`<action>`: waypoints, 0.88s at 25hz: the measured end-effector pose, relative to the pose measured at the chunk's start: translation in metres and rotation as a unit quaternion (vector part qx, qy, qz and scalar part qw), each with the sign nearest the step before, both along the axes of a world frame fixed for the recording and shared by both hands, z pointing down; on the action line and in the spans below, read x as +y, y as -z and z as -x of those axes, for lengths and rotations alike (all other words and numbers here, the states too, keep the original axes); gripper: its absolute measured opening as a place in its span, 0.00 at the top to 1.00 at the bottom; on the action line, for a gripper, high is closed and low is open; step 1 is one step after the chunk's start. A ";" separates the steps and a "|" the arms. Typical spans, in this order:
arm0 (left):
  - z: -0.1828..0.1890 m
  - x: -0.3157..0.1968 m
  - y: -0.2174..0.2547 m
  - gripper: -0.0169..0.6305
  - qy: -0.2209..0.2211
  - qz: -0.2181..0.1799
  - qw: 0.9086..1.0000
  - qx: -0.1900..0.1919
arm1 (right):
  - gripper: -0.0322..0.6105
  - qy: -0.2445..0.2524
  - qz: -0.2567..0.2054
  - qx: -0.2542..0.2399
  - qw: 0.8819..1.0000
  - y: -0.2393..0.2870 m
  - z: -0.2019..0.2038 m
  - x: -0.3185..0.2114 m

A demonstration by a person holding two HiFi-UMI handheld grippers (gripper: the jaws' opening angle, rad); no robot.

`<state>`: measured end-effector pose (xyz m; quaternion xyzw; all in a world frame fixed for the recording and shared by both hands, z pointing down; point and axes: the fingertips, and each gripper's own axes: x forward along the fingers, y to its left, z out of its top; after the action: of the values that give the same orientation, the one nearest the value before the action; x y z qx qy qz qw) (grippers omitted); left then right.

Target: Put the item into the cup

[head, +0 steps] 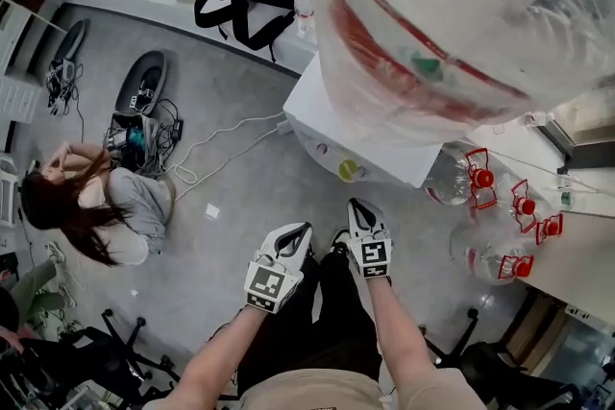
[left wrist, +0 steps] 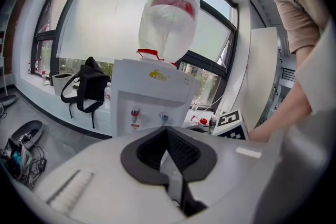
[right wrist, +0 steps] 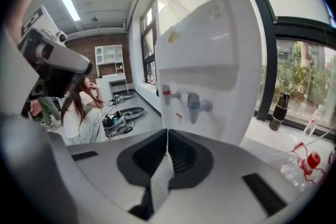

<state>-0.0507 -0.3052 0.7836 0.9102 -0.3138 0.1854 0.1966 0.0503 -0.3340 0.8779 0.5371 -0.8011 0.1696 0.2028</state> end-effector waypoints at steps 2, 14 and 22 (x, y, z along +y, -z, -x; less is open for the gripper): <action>-0.002 -0.002 0.017 0.96 0.004 -0.001 1.000 0.005 | 0.93 0.009 -0.004 -0.001 1.000 0.028 0.002 0.007; -0.007 0.009 0.125 0.96 -0.011 -0.040 0.999 0.028 | 0.93 0.069 -0.018 -0.029 0.997 0.169 0.027 0.060; 0.005 0.010 0.185 0.96 0.006 -0.068 0.997 0.033 | 0.93 0.041 -0.053 -0.042 0.997 0.248 0.008 0.068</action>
<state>-0.0556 -0.2956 0.5982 0.9253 -0.3243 0.1321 0.1457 0.0419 -0.2660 0.6299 0.5062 -0.8381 0.1406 0.1469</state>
